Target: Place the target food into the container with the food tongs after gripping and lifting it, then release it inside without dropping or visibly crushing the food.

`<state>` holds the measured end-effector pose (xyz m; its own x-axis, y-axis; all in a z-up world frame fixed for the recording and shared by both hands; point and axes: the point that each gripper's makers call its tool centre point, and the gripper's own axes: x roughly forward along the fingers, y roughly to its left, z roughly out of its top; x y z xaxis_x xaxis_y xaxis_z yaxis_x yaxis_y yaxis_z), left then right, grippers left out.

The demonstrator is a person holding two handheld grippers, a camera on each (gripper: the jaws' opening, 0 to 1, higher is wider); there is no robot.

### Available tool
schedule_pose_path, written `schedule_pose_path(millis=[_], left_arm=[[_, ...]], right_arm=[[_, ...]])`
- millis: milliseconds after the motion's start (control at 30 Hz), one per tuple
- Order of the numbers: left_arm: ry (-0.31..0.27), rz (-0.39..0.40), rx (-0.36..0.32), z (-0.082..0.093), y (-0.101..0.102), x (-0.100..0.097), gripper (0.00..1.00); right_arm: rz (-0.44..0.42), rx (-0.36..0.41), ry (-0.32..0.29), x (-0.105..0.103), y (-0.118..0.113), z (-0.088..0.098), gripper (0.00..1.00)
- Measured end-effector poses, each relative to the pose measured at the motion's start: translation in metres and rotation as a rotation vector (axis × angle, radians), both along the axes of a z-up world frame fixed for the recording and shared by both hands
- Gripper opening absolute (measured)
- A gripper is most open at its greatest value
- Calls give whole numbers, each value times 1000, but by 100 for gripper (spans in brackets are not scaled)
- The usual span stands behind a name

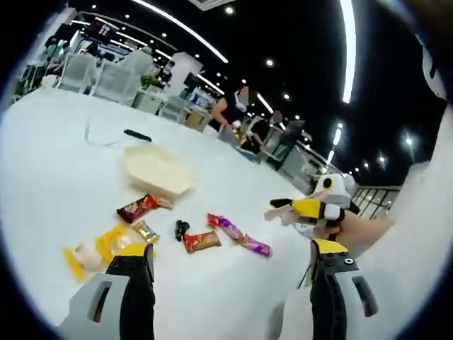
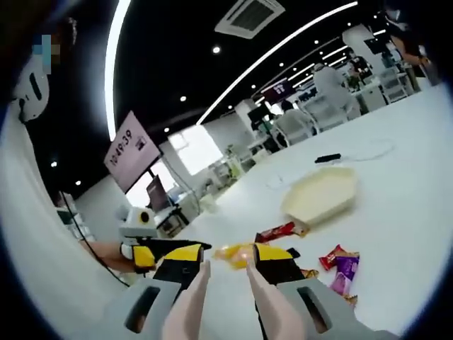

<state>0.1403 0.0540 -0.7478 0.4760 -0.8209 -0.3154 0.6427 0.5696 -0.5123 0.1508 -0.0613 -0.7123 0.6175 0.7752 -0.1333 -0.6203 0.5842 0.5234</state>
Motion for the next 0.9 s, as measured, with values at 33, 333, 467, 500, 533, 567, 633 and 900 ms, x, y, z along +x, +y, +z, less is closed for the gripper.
schedule_pose_path(millis=[33, 333, 467, 500, 533, 567, 633, 900], left_arm=[[-1, -9, 28, -4, 0, -1, 92], [-12, 4, 98, -13, 10, 0, 92], [-7, 40, 158, -23, 20, 3, 96], [1, 51, 156, -25, 22, 4, 97], [5, 58, 153, -25, 23, 5, 97], [8, 65, 147, -25, 23, 5, 97], [12, 84, 140, -24, 25, 7, 98], [22, 138, 134, -28, 32, 14, 99]], right_arm=[[-10, -30, -7, 2, -3, -3, 27], [-110, -189, -10, 15, -19, -22, 27], [-144, -228, -15, 16, -20, -25, 27], [-153, -238, -13, 16, -21, -27, 27], [-157, -243, -12, 16, -22, -29, 27], [-165, -255, -12, 16, -24, -31, 27], [-219, -264, 25, 17, -35, -40, 27], [-249, -374, 18, 13, -53, -50, 27]])
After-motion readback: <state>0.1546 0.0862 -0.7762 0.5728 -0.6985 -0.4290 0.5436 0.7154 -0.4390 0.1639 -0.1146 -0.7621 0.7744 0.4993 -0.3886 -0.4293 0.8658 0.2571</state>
